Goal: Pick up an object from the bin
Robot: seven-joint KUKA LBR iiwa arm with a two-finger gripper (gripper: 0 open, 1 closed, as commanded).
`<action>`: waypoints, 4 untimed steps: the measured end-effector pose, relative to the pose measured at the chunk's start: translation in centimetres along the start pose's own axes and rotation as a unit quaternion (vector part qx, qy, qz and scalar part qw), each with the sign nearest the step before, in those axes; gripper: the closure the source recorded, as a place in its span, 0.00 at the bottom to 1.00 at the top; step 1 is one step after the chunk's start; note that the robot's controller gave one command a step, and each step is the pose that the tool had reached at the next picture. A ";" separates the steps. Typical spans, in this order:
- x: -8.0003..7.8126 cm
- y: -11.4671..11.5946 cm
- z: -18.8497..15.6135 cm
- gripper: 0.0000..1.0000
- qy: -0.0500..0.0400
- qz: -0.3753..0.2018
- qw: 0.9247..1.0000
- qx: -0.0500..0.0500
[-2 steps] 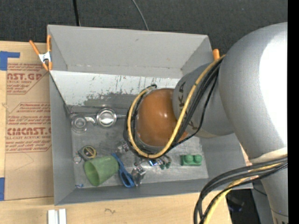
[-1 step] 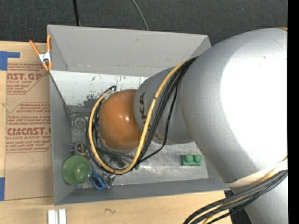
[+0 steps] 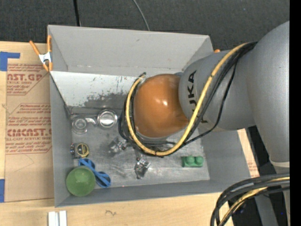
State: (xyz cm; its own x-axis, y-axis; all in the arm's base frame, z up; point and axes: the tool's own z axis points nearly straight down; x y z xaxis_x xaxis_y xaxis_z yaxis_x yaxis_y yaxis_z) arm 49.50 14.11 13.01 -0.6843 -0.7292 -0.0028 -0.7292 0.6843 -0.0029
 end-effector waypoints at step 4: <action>-7.0 7.2 5.4 1.00 -0.006 -0.161 0.987 0.005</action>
Offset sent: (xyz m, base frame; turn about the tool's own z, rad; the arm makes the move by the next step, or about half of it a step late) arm -0.0078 0.0542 -0.0242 -0.2223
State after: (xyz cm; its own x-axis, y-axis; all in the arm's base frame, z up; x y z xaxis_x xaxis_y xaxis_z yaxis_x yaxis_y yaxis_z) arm 49.06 24.17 7.65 -0.4168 -0.9089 -0.0124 -0.9088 0.4169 -0.0149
